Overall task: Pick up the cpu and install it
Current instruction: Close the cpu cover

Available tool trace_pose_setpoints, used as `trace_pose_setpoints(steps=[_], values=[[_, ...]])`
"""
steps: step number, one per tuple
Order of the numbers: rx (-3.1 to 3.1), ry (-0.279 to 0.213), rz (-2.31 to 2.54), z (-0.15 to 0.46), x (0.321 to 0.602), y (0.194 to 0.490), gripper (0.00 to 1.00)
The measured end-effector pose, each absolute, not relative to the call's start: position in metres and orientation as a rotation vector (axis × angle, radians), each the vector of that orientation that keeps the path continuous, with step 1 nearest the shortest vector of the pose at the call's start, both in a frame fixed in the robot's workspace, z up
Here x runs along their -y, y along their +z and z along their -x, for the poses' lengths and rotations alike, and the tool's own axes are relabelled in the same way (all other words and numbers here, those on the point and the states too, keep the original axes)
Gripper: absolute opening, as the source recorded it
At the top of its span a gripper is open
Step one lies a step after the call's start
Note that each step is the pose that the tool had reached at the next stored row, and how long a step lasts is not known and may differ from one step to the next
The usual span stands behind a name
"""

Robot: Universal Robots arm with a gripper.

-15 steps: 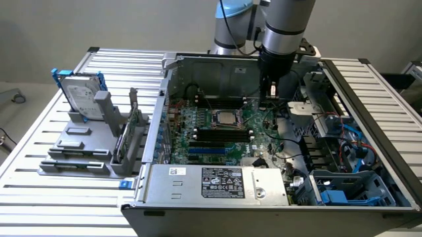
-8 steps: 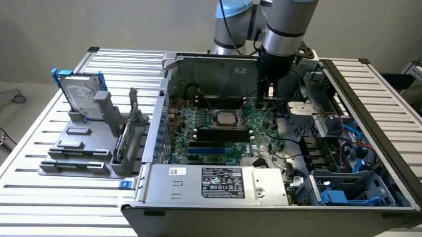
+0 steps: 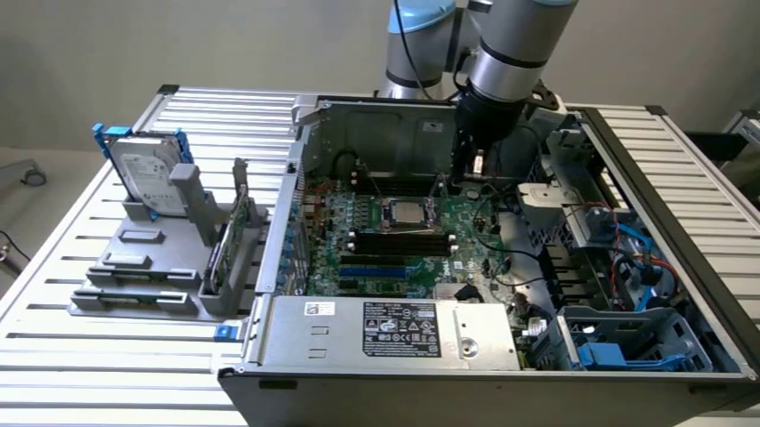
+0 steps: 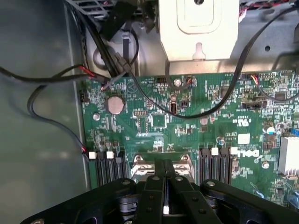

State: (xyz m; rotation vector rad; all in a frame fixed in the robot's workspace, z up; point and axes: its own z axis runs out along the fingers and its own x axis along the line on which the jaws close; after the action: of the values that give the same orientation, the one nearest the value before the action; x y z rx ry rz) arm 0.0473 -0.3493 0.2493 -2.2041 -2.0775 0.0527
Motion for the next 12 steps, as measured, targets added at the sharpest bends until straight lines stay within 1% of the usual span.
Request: trace_pose_setpoints(steps=[4, 7, 12], values=[[2.067, 0.075, 2.194, -0.0418, 0.3498, 0.2489, 0.11], [2.054, 0.101, 2.182, -0.04, 0.3499, 0.2482, 0.11], [2.042, 0.126, 2.171, -0.0367, 0.3509, 0.2459, 0.11]])
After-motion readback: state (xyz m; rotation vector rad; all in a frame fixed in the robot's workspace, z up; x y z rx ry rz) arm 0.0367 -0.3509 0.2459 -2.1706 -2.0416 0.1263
